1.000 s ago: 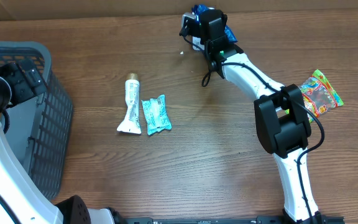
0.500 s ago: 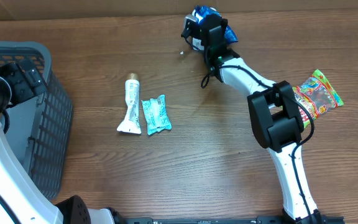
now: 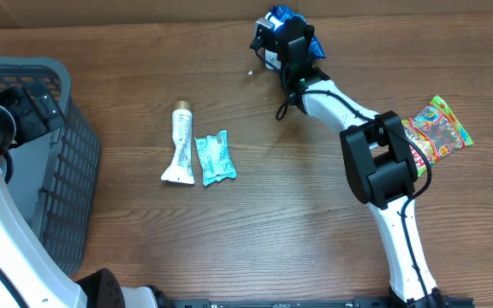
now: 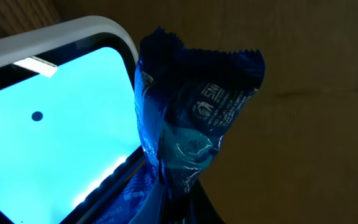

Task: Scan the item barcode
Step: 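Hold the blue bar barcode in front of the scanner, then carry the blue bar right and release it beside the candy bag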

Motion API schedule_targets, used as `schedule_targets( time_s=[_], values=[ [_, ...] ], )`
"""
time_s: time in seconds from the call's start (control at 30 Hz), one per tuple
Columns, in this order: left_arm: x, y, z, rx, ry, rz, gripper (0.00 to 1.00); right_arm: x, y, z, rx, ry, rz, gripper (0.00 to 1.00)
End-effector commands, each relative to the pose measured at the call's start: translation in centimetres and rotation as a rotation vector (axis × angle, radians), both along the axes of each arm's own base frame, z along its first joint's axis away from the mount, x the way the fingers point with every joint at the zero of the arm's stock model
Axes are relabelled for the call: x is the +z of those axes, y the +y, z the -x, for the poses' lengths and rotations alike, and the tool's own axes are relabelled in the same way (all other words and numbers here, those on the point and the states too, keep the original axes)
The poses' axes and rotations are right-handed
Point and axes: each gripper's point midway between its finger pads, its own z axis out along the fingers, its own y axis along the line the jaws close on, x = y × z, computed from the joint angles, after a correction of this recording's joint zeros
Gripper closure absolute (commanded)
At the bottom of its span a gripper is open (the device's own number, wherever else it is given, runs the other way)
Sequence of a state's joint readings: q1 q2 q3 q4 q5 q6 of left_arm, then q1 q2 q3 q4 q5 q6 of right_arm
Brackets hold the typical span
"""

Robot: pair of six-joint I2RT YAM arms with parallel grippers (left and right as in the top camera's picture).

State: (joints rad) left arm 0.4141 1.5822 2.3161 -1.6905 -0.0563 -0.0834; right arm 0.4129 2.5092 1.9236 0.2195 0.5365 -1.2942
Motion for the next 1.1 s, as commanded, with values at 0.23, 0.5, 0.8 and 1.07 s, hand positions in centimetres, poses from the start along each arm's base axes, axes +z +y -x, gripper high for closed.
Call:
schedule_targets(
  time_s=[0.23,0.5,0.8,1.07],
  values=[
    [0.4,0.0,0.0,0.012,-0.018,0.005,0.0,3.5,-0.3,-0.1,-0.049,-0.083,-0.023,0.96],
    [0.4,0.0,0.0,0.011,-0.018,0.005,0.01,7.8,0.2,2.7,-0.085,-0.021,-0.08,0.96],
    [0.4,0.0,0.0,0.012,-0.018,0.005,0.0,21.6,0.5,12.3,-0.146,-0.016,-0.551,0.96],
    [0.4,0.0,0.0,0.012,-0.018,0.005,0.0,21.7,-11.8,24.2,-0.893,-0.022,-1.386,0.96]
  ],
)
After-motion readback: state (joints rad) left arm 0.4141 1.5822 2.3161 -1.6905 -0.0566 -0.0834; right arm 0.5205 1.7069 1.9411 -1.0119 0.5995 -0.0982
